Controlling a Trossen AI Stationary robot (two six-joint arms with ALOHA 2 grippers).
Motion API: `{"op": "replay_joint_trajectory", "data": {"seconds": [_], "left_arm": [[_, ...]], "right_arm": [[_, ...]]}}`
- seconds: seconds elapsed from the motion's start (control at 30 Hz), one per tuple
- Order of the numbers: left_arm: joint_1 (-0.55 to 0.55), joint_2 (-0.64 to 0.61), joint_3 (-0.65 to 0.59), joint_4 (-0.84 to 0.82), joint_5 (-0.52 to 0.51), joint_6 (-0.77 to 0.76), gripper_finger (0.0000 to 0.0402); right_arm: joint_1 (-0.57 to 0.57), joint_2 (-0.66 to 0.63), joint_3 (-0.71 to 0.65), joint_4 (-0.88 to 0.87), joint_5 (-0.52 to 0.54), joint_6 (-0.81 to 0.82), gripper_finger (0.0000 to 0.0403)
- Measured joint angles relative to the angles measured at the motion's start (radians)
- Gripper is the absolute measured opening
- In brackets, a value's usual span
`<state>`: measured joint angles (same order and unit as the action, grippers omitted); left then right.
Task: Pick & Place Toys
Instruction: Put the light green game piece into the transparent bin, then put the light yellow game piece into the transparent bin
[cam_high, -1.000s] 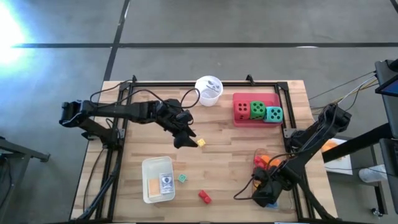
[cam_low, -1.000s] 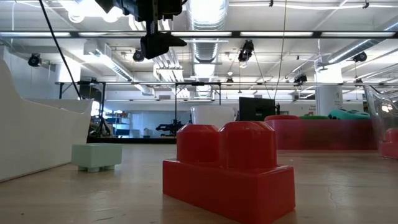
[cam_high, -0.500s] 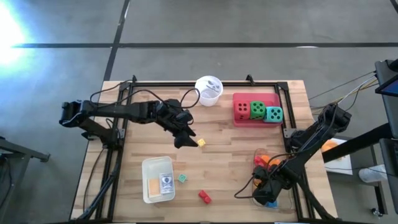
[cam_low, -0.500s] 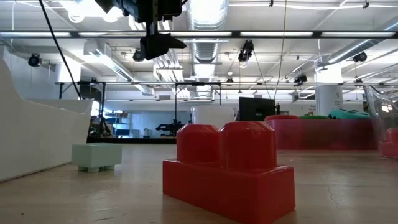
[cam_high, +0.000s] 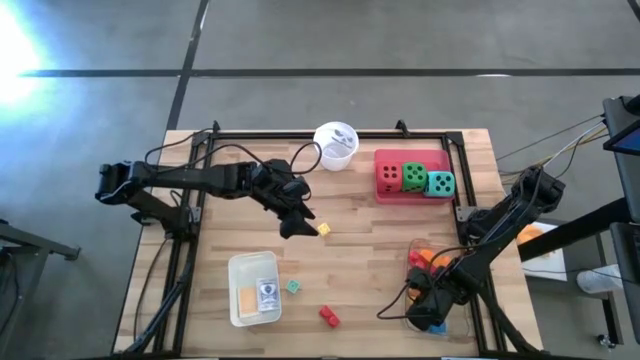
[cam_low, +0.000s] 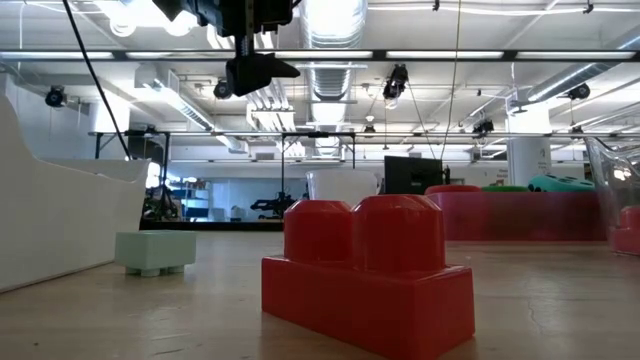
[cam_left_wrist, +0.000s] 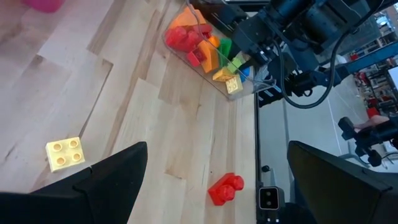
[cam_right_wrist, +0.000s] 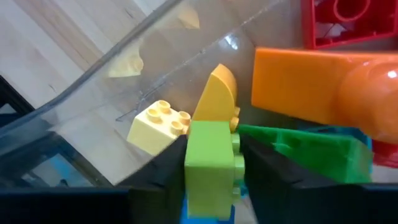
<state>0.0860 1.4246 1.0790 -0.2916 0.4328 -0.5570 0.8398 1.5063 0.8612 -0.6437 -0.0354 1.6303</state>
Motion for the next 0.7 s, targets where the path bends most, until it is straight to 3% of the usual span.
{"op": "replay_joint_trajectory", "data": {"seconds": [0.17,0.33,0.5,0.7], "left_arm": [[0.001,0.0,0.0,0.0,0.0,0.004,0.039],[0.001,0.0,0.0,-0.006,-0.026,0.007,0.039],[0.001,0.0,0.0,-0.058,-0.082,0.006,0.039],[0.001,0.029,0.001,-0.072,-0.13,0.003,0.039]], "right_arm": [[0.0,0.0,0.001,0.001,-0.008,0.049,0.023],[0.0,0.0,0.001,0.008,-0.04,0.072,0.0299],[0.0,0.0,0.04,-0.014,-0.054,0.072,0.0331],[0.0,0.0,0.15,-0.157,-0.036,0.07,0.0336]]}}
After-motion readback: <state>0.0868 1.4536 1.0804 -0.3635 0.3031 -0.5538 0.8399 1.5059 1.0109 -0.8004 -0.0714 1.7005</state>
